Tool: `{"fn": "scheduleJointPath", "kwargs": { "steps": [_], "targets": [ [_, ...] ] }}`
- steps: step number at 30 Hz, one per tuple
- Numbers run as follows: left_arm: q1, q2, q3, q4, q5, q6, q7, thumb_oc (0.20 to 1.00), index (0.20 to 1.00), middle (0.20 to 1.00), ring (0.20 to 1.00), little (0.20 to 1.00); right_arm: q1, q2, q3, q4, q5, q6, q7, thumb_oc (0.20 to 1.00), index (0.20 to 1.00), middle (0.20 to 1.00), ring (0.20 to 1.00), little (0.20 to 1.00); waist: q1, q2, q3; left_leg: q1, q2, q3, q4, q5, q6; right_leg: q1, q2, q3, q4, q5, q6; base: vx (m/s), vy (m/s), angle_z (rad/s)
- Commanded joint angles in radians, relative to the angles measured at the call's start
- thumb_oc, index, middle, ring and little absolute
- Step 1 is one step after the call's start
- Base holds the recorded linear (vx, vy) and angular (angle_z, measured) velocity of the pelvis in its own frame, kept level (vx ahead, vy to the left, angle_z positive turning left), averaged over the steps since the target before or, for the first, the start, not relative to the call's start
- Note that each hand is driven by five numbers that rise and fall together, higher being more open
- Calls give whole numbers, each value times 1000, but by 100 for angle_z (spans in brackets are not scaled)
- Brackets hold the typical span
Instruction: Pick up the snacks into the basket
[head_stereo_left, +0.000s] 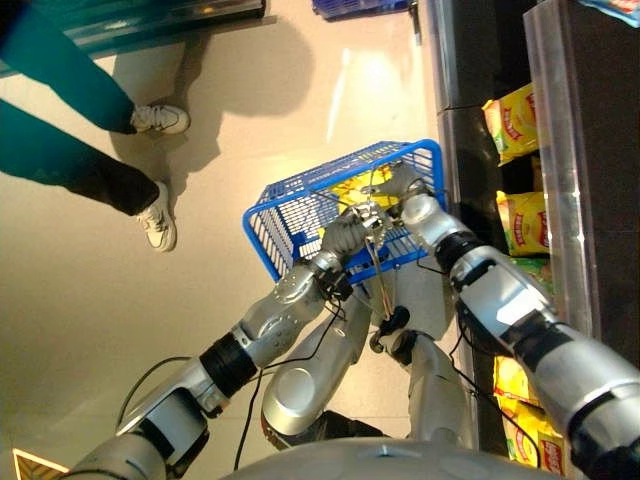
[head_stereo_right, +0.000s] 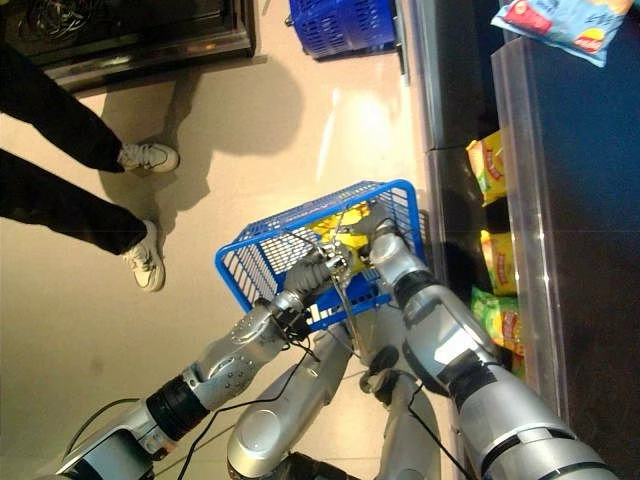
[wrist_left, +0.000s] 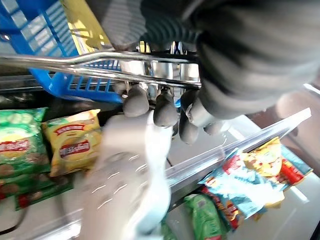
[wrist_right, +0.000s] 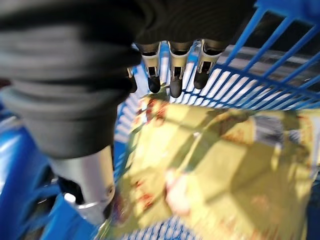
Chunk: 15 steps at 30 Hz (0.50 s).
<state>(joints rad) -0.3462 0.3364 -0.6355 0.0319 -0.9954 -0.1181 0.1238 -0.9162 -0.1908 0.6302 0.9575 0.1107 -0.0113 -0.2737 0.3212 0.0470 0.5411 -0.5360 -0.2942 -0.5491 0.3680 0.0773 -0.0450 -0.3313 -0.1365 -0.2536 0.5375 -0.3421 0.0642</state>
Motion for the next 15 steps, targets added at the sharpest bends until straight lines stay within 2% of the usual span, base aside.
{"fn": "scheduleJointPath", "kwargs": {
  "steps": [1, 2, 4, 5, 8, 9, 10, 11, 12, 13, 14, 15],
  "targets": [
    [-9, -71, 102, -189, 36, -121, -12, 200, 200, 200, 200, 200, 37, -53, 18, -257, -151, -57, 11, 1000, 1000, 1000, 1000, 1000, -49, -52, -32, 137, 66, 81, -80, -95, 31, 55, -5, 86, -193, 220, 52, 78, 119, -109],
    [18, -69, 140, -186, 41, -127, -7, 200, 200, 200, 200, 200, 114, -86, 5, -372, -169, -69, 32, 1000, 1000, 1000, 1000, 1000, -66, -70, -45, 155, 73, 97, -85, -102, 35, 67, -3, 99, -203, 224, 55, 61, 67, -116],
    [19, -70, 139, -187, 41, -126, -6, 200, 200, 200, 200, 200, 117, -88, 5, -375, -170, -67, 33, 1000, 1000, 1000, 1000, 1000, -66, -69, -49, 153, 75, 96, -92, -95, 35, 64, -2, 98, -209, 230, 56, 54, 71, -61],
    [51, -58, 213, -163, 53, -151, 4, 200, 200, 200, 200, 200, 287, -175, -43, -559, -169, -114, 74, 1000, 1000, 1000, 1000, 1000, -105, -94, -83, 189, 87, 132, -114, -102, 42, 92, 1, 125, -242, 251, 69, 120, 133, -26],
    [152, -37, 300, -142, 54, -154, -29, 200, 200, 200, 200, 200, 593, -341, -192, -788, -134, -188, 182, 1000, 1000, 1000, 1000, 1000, -160, -110, -156, 260, 94, 170, -167, -103, 59, 140, 5, 158, -317, 290, 88, 150, 162, -26],
    [172, -28, 329, -137, 64, -160, -36, 200, 200, 200, 200, 200, 659, -372, -218, -853, -106, -205, 215, 1000, 1000, 1000, 1000, 1000, -176, -114, -171, 274, 99, 187, -180, -105, 60, 144, 7, 174, -330, 299, 93, 84, 112, -61],
    [172, -28, 328, -138, 64, -160, -36, 200, 200, 200, 200, 200, 660, -372, -218, -854, -106, -205, 216, 1000, 1000, 1000, 1000, 1000, -175, -114, -171, 274, 99, 188, -180, -105, 60, 144, 7, 174, -331, 300, 93, 72, 139, -52],
    [214, -16, 381, -133, 62, -164, -63, 200, 200, 200, 200, 200, 781, -408, -284, -922, -25, -235, 286, 1000, 1000, 1000, 1000, 1000, -207, -124, -201, 306, 108, 218, -207, -108, 63, 154, 9, 205, -356, 319, 106, 58, 159, -41],
    [235, -12, 401, -129, 62, -162, -71, 200, 200, 200, 200, 200, 834, -418, -319, -952, 5, -245, 308, 1000, 1000, 1000, 1000, 1000, -225, -128, -212, 322, 111, 239, -222, -109, 68, 157, 9, 228, -369, 332, 112, 68, 213, -43],
    [254, -12, 426, -120, 63, -164, -81, 200, 200, 200, 200, 200, 880, -435, -346, -986, 46, -251, 353, 1000, 1000, 1000, 1000, 1000, -241, -131, -226, 338, 113, 259, -237, -111, 71, 159, 12, 251, -377, 348, 117, 22, 118, -58],
    [255, -13, 425, -120, 63, -164, -81, 200, 200, 200, 200, 200, 884, -437, -348, -989, 47, -249, 355, 1000, 1000, 1000, 1000, 1000, -238, -131, -227, 340, 114, 261, -239, -111, 72, 160, 12, 253, -378, 348, 117, 22, 126, -99],
    [287, -12, 458, -112, 50, -161, -94, 200, 200, 200, 200, 200, 941, -434, -392, -1003, 137, -242, 410, 1000, 1000, 1000, 1000, 1000, -261, -139, -247, 359, 120, 295, -261, -114, 75, 159, 16, 289, -401, 372, 124, 5, 111, -94]
  ]
}}
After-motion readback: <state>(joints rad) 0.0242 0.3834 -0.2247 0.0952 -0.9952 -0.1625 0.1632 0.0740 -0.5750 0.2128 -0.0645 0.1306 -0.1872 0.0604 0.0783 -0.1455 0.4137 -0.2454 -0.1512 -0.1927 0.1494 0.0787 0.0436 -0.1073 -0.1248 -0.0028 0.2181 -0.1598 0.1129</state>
